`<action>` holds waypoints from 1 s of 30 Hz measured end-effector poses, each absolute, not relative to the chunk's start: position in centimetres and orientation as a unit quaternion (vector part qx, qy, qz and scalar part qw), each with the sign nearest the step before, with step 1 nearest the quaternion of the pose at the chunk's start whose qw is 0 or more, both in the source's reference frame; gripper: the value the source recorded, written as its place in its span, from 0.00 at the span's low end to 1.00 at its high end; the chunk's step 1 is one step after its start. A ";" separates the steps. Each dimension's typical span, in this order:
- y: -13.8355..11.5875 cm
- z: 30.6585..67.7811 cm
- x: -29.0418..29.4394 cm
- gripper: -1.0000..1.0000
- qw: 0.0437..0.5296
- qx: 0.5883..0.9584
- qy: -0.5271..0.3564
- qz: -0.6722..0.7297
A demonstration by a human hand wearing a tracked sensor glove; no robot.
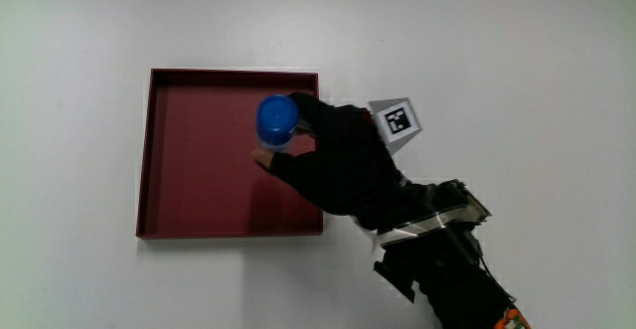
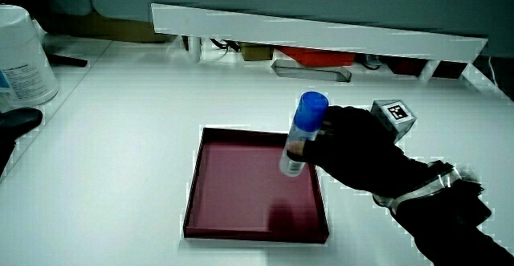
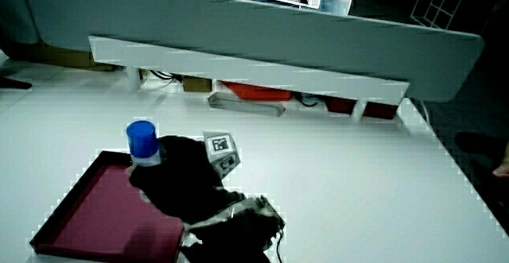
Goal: Place glue into plate
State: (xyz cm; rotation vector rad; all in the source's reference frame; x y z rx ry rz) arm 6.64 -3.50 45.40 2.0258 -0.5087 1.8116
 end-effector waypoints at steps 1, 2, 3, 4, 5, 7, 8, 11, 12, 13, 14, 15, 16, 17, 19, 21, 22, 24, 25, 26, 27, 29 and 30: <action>-3.4 45.8 6.5 0.50 0.197 0.729 -0.178 0.631; -3.3 46.1 6.2 0.50 0.206 0.725 -0.174 0.634; -3.2 46.3 6.1 0.50 0.211 0.728 -0.173 0.629; -3.2 46.8 5.9 0.50 0.209 0.729 -0.178 0.627; -3.0 47.0 5.7 0.50 0.215 0.726 -0.176 0.629; -2.9 47.6 5.4 0.50 0.218 0.727 -0.180 0.625; -2.8 47.8 5.2 0.50 0.229 0.727 -0.175 0.623; -2.5 48.7 4.9 0.50 0.239 0.731 -0.179 0.614; -2.4 48.8 4.8 0.50 0.242 0.727 -0.178 0.617; -2.4 49.1 4.7 0.50 0.248 0.728 -0.176 0.614; -2.3 49.3 4.7 0.50 0.247 0.725 -0.177 0.618; -2.3 49.4 4.7 0.50 0.256 0.725 -0.172 0.616; -2.3 49.4 4.7 0.50 0.256 0.717 -0.174 0.624; -2.3 49.5 4.7 0.50 0.249 0.723 -0.178 0.620; -2.2 49.3 4.6 0.50 0.259 0.722 -0.169 0.618; -2.3 49.5 4.7 0.50 0.257 0.721 -0.171 0.621; -2.2 49.6 4.8 0.50 0.265 0.722 -0.162 0.618; -2.3 49.9 4.8 0.50 0.261 0.716 -0.164 0.626; -2.3 50.0 4.9 0.50 0.259 0.719 -0.166 0.624; -2.2 49.9 4.9 0.50 0.264 0.719 -0.161 0.622; -2.2 50.1 4.9 0.50 0.259 0.721 -0.166 0.621; -2.1 50.1 4.8 0.50 0.263 0.716 -0.164 0.626; -2.1 50.1 4.9 0.50 0.270 0.718 -0.159 0.622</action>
